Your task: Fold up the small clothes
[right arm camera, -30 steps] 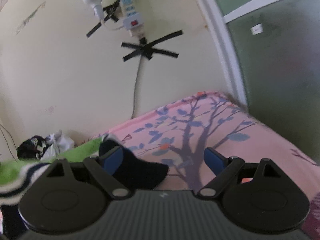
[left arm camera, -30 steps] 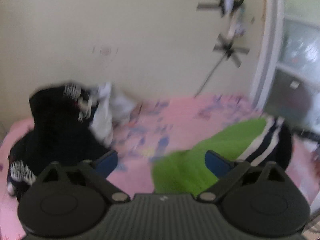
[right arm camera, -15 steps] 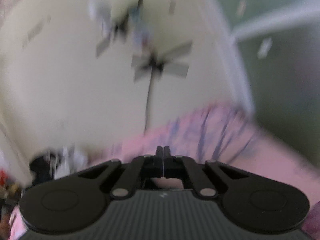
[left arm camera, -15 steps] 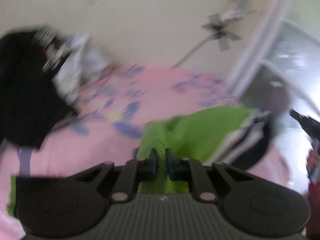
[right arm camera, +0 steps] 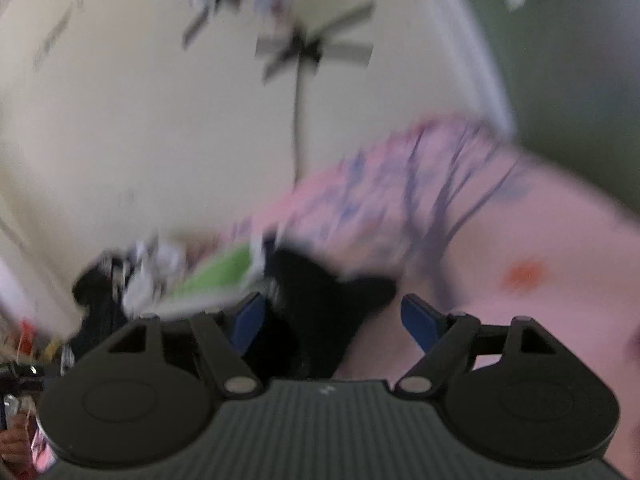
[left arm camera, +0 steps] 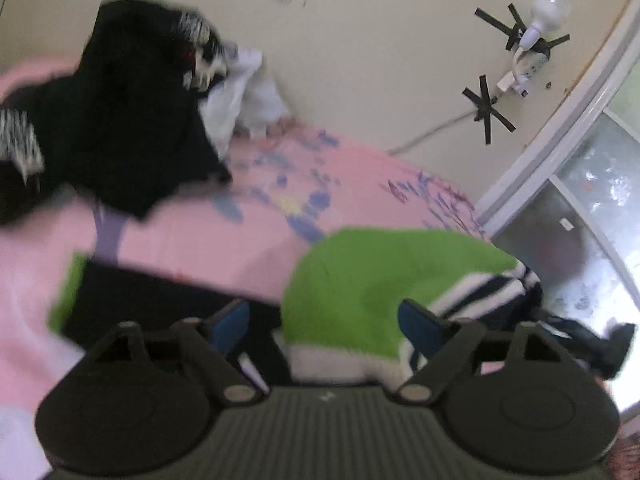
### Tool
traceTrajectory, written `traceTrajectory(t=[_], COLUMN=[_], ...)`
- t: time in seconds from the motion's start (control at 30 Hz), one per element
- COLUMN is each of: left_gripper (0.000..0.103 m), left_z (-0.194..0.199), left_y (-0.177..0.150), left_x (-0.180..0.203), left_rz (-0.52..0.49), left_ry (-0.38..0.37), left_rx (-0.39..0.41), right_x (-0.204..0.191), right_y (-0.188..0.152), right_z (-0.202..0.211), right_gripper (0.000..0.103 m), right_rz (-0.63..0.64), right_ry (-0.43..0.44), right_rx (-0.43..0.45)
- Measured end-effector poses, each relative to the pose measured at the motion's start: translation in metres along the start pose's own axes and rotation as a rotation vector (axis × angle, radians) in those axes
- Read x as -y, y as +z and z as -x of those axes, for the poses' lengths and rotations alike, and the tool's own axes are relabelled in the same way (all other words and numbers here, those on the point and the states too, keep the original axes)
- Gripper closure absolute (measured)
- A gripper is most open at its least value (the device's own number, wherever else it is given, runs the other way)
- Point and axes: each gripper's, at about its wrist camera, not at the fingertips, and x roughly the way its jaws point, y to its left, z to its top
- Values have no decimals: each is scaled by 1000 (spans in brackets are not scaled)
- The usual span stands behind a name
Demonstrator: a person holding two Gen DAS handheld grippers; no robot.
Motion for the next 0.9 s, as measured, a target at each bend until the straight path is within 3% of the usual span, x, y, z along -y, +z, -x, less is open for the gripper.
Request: traceTrajectory(t=[0.03,0.07,0.1,0.13,0.2,0.27,0.33,0.4,0.43,0.47,0.5,0.53,0.57,0.67,0.73,0.83,0.9], left_gripper=[18,23,43,72,95,95,95,94,89,82,55,31,24,22,21,20,20], left_z=[-2,-5,-8,-14,-22,-16,1,17,24,29,33,37,38,30,16,-11,-31], left_y=[-3,-4,-3,-3,0,4,7,6,5,2,1,0,0,6,13,24,40], left_x=[1,4,8,14,24,33,42,49,49,47,43,35,32,15,13,23,33], left_rz=[10,11,-2,-19,-53,-94,-163,-220,-248,-265,-272,-264,-247,-165,-149,-184,-152], left_ry=[-19,-33,-43,-48,-36,-62,-111,-124,-105,-83,-60,-35,-5,37,34,98,148], left_rx=[-9,-15,-25,-42,-72,-56,-26,-19,-24,-27,-30,-12,12,16,-2,-30,-32], right_x=[-3,-6,-8,-10,-15,-32,-42,-47,-44,-37,-24,-15,-6,10,8,-5,-26], right_y=[-1,3,9,17,35,45,48,46,44,41,37,31,25,18,22,31,36], right_z=[-10,-20,-22,-15,16,59,108,144,157,166,172,176,178,171,159,132,113], right_gripper=[49,96,102,103,103,103,103,102,101,89,51,33,21,22,22,22,21], right_rz=[14,30,42,33,24,119,193,282,311,326,327,321,316,250,210,215,214], right_ry=[-11,-55,-116,-146,-135,-167,-155,-158,-134,-84,-31,-8,-21,-17,63,212,264], right_rx=[-10,-9,13,71,196,334,394,350,284,186,95,33,20,19,76,119,160])
